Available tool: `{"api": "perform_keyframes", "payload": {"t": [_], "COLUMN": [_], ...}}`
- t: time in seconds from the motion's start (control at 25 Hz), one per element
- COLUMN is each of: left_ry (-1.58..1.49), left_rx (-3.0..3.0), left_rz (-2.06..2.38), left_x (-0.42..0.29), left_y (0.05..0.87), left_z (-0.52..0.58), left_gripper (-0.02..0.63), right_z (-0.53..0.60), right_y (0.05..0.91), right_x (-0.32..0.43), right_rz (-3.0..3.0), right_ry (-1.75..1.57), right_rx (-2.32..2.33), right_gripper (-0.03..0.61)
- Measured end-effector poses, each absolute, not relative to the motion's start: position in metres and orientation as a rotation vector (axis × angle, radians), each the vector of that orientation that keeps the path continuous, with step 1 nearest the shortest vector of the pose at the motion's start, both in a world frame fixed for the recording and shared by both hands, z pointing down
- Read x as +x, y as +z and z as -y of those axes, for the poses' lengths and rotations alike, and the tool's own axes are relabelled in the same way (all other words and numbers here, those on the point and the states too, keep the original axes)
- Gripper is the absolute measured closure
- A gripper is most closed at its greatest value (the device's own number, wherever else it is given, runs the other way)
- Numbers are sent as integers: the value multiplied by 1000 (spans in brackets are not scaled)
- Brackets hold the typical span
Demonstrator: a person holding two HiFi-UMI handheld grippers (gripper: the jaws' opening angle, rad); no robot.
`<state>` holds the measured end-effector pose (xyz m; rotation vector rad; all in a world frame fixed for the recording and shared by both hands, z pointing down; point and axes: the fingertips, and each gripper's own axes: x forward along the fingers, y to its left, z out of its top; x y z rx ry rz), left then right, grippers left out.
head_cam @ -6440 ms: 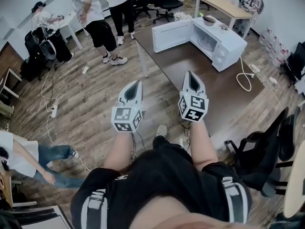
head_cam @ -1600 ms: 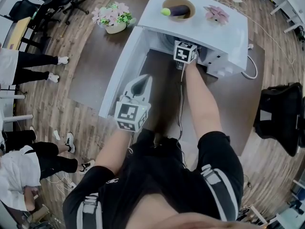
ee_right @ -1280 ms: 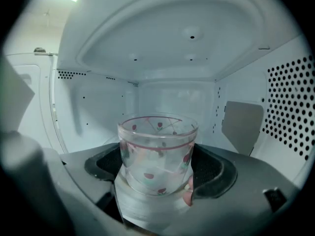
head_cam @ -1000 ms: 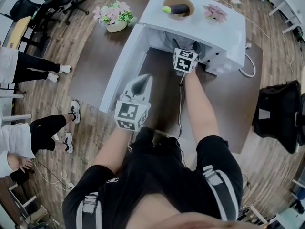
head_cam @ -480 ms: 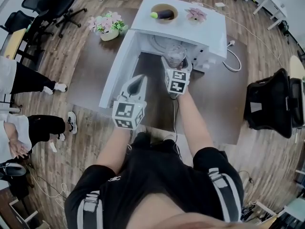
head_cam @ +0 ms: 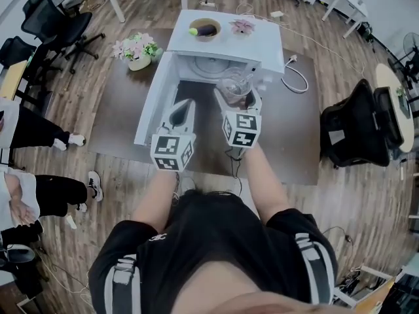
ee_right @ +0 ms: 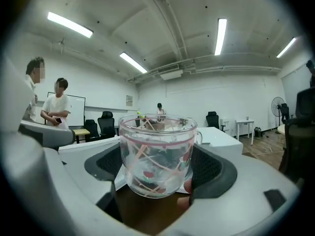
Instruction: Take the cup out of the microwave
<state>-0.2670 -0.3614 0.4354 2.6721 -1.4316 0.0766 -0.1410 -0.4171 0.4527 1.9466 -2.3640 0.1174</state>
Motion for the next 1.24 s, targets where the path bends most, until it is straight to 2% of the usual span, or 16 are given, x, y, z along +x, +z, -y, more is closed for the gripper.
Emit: {"api": "perform_keyframes", "payload": {"t": [0.36, 1.24], "left_ry": [35, 26], "left_rx": [2750, 2811], "left_rz": [1391, 1368], "left_x": [-255, -250], "left_y": [409, 391], "left_z": [350, 354], "left_gripper": [612, 612], "right_z": [374, 369], "right_y": [404, 404], "right_x": [-123, -121], "right_rz": [2285, 2286], "right_ry": [-5, 12], "right_rx": [1988, 2039], "right_gripper": [141, 141]}}
